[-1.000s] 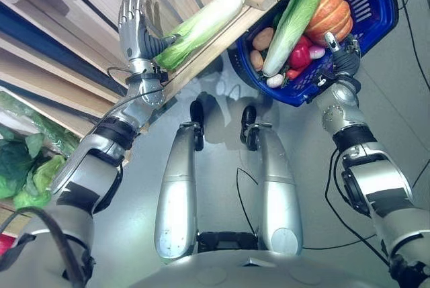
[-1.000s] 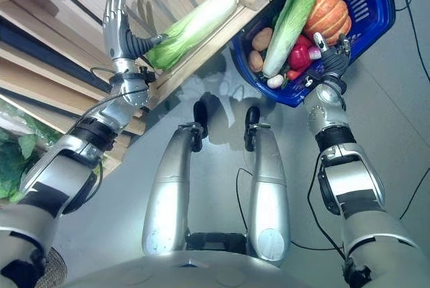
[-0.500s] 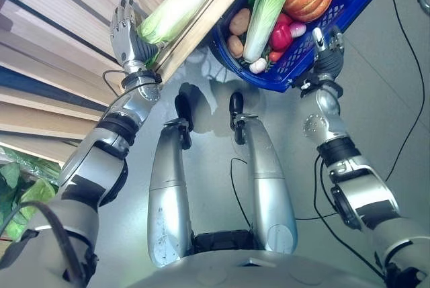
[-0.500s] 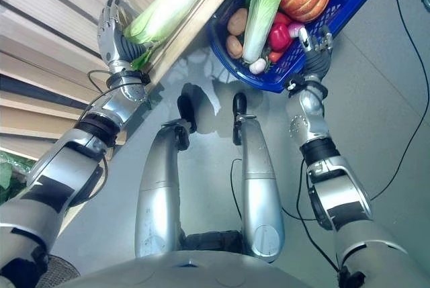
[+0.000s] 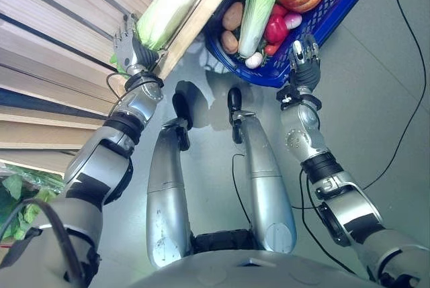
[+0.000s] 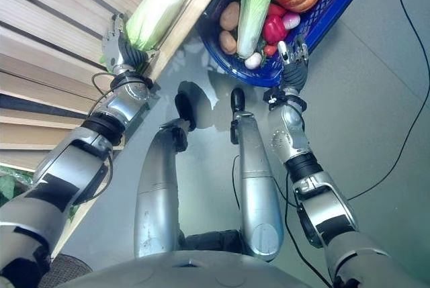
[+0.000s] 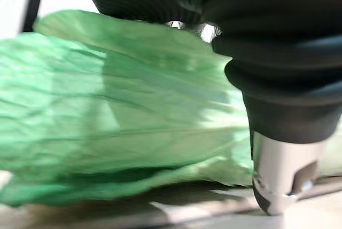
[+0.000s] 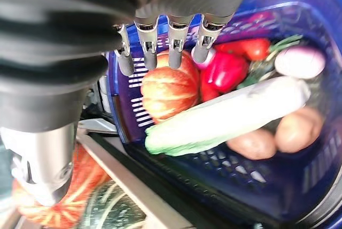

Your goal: Pick up fruits and vegetables into the basket

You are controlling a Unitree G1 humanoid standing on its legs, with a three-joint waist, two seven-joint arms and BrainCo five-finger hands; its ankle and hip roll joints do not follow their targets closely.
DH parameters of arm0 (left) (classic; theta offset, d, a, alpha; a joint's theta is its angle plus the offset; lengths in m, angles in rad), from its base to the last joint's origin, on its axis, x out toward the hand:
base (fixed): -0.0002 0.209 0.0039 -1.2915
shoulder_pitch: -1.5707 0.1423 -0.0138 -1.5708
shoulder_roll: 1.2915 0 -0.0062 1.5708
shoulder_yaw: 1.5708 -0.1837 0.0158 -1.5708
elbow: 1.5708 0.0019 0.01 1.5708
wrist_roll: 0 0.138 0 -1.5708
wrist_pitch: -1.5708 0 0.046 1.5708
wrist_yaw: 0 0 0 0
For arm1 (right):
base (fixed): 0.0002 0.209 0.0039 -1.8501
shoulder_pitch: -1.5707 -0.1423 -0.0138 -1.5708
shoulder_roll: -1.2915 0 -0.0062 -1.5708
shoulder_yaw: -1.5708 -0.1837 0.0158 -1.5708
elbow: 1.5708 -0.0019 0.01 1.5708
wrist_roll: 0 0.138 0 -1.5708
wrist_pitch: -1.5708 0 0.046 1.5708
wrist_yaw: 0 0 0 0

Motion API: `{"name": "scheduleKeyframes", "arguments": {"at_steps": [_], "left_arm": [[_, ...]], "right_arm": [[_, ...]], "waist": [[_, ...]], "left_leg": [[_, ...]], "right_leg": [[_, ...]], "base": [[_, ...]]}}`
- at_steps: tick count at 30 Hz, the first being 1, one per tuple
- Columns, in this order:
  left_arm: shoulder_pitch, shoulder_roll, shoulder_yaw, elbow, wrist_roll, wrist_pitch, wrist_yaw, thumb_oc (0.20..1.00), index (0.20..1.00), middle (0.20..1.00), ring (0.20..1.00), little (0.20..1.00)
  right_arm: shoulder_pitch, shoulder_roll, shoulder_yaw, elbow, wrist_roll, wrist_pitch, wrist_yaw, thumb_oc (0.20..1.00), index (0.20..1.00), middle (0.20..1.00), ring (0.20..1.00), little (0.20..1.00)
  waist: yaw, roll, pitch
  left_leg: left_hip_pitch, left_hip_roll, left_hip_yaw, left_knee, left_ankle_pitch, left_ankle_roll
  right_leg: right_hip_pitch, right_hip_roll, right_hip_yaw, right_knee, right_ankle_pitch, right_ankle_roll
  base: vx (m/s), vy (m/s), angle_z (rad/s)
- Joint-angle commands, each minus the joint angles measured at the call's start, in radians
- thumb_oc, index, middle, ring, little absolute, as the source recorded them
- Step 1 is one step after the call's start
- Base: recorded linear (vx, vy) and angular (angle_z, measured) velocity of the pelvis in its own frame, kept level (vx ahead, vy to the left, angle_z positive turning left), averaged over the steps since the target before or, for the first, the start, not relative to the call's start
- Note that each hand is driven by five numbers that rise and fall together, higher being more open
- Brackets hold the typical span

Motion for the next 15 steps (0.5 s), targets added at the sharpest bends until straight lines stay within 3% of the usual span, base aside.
{"name": "scheduleKeyframes", "arguments": {"at_steps": [1, 2, 3, 5, 6, 15], "left_arm": [[0.048, -0.011, 0.031, 0.060, 0.018, 0.090, 0.095, 1.000, 1.000, 1.000, 1.000, 1.000], [0.049, -0.012, 0.034, 0.057, 0.023, 0.098, 0.102, 1.000, 1.000, 1.000, 1.000, 1.000], [0.050, -0.013, 0.037, 0.055, 0.029, 0.103, 0.101, 0.589, 0.589, 0.589, 0.589, 0.589], [0.048, -0.013, 0.040, 0.048, 0.040, 0.109, 0.101, 0.407, 0.407, 0.407, 0.407, 0.407], [0.060, -0.015, 0.046, 0.032, 0.055, 0.116, 0.109, 0.200, 0.200, 0.200, 0.200, 0.200], [0.056, 0.034, 0.049, 0.027, 0.089, 0.175, 0.069, 0.200, 0.200, 0.200, 0.200, 0.200]], "right_arm": [[0.080, 0.033, -0.001, -0.136, -0.028, -0.062, -0.014, 1.000, 1.000, 1.000, 1.000, 1.000], [0.085, 0.037, 0.002, -0.148, -0.043, -0.061, -0.014, 1.000, 1.000, 1.000, 1.000, 1.000], [0.092, 0.044, 0.007, -0.158, -0.068, -0.059, -0.018, 1.000, 1.000, 1.000, 1.000, 1.000], [0.093, 0.045, 0.009, -0.173, -0.085, -0.050, -0.019, 1.000, 1.000, 1.000, 1.000, 1.000], [0.109, 0.049, 0.014, -0.191, -0.095, -0.045, -0.017, 1.000, 1.000, 1.000, 1.000, 1.000], [0.134, 0.031, 0.009, -0.244, -0.130, -0.042, 0.019, 1.000, 1.000, 1.000, 1.000, 1.000]], "waist": [[0.015, -0.025, -0.059], [0.014, -0.026, -0.059], [0.014, -0.026, -0.059], [0.013, -0.026, -0.059], [0.014, -0.026, -0.059], [0.013, -0.023, -0.059]], "left_leg": [[0.003, -0.057, 0.015, -0.046, -0.038, -0.038], [0.001, -0.058, 0.015, -0.045, -0.037, -0.038], [-0.002, -0.058, 0.013, -0.044, -0.037, -0.039], [-0.010, -0.058, 0.013, -0.046, -0.030, -0.039], [-0.003, -0.058, 0.013, -0.047, -0.033, -0.040], [-0.008, -0.054, 0.014, -0.045, -0.026, -0.040]], "right_leg": [[0.036, 0.031, -0.043, -0.054, 0.032, 0.050], [0.033, 0.030, -0.043, -0.053, 0.032, 0.050], [0.031, 0.031, -0.043, -0.051, 0.032, 0.050], [0.022, 0.029, -0.044, -0.051, 0.037, 0.049], [0.029, 0.028, -0.045, -0.054, 0.035, 0.049], [0.022, 0.024, -0.047, -0.045, 0.038, 0.051]], "base": [[-0.01, 0.003, -0.03], [0.00, 0.000, 0.00], [0.00, 0.000, 0.00], [0.00, 0.000, 0.00], [0.00, 0.000, 0.00], [0.00, 0.000, 0.00]]}}
